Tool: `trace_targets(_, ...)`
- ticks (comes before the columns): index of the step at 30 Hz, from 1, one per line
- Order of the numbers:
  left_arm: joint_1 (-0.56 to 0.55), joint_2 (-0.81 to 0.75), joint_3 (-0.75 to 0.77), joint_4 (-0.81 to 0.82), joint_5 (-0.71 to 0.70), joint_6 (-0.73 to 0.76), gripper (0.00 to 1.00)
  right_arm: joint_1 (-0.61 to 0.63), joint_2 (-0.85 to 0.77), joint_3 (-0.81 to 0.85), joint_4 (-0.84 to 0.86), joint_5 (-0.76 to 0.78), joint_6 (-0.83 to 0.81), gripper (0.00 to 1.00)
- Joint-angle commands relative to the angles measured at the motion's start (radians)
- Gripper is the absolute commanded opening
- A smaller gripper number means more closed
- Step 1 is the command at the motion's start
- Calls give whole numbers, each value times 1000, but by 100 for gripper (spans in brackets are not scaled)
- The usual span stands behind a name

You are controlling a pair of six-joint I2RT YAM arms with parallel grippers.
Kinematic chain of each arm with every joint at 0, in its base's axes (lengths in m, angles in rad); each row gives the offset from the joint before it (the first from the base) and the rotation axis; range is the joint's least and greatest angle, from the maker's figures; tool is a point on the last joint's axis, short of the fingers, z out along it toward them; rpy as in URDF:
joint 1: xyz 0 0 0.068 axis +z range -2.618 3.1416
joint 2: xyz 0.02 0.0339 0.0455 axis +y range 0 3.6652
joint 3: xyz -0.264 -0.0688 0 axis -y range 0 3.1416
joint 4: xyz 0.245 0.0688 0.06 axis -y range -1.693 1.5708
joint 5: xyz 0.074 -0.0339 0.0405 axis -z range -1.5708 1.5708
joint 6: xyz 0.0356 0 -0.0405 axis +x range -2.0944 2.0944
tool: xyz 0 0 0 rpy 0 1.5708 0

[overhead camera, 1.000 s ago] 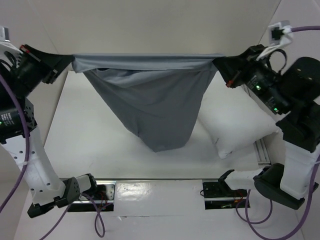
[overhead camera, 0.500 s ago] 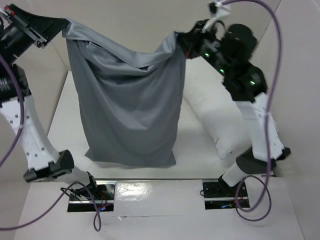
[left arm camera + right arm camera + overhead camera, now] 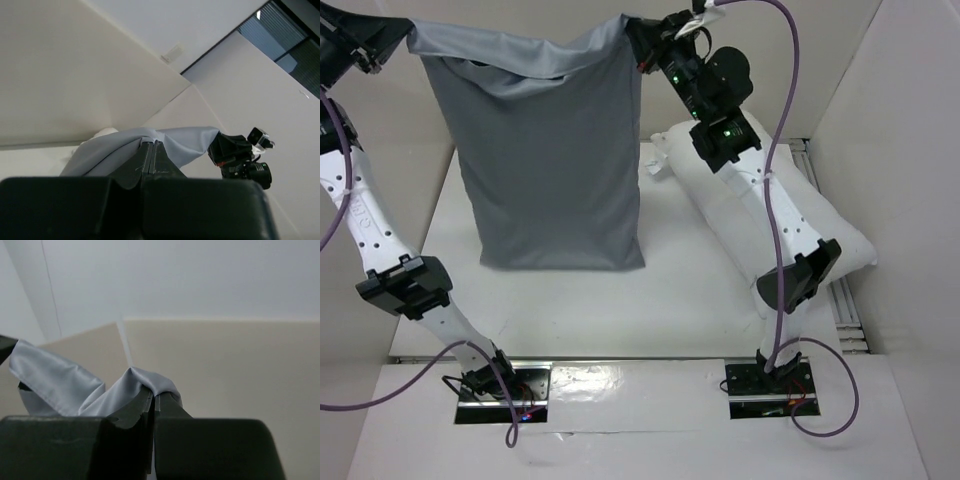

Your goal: Put the pillow into the pillowcase

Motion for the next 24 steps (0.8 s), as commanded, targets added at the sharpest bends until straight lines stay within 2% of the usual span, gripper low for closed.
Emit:
trace_targets(1,6,-25,63,235,-14,-105,0,-46,41,54,352,-6,101,0)
trace_targets(5,72,-25,63,322,-10,-203,0,-91,104,167,342,-66,179,0)
trace_targets(7,123,-57,-4,364,7,-219,0,-91,81,122,330,-95,190,0)
trace_targets(9,143,-136,-73,364,38,-197,0,-91,-1,-47,348,-118,221,0)
trace_targets(11,152,-204,-209,351,71,-161,0,-91,-52,-229,409,-147,280,0)
trace_targets(12,152,-241,-258,332,81,-115,0,-91,-69,-271,410,-171,296,0)
trace_targets(13,152,-320,-315,296,99,-89,0,-91,-104,-308,397,-205,307,0)
trace_targets(14,152,-365,-445,270,133,-58,0,-91,-120,-349,384,-224,317,0)
trace_targets(16,152,-466,-594,214,142,30,0,-77,-184,-502,373,-254,347,0)
trace_targets(17,152,-571,-733,146,142,62,0,-60,-206,-556,373,-271,347,0)
trace_targets(18,152,-617,-786,75,142,103,0,-60,-223,-651,364,-271,347,0)
trace_targets(19,113,-647,-815,-35,142,249,0,-46,-262,-694,338,-271,347,0)
trace_targets(20,80,-695,-863,-151,132,334,0,-34,-281,-740,325,-282,347,0)
trace_targets(21,47,-727,-903,-327,39,400,0,-34,-295,-823,301,-296,347,0)
trace_targets(22,-15,-761,-955,-359,-1,463,0,-20,-307,-854,273,-322,347,0)
trace_targets(23,-35,-795,-1068,-379,-26,484,0,-20,-318,-886,211,-331,332,0)
trace_targets(24,-46,-853,-1119,-412,-84,504,7,-7,-333,-915,169,-331,318,0)
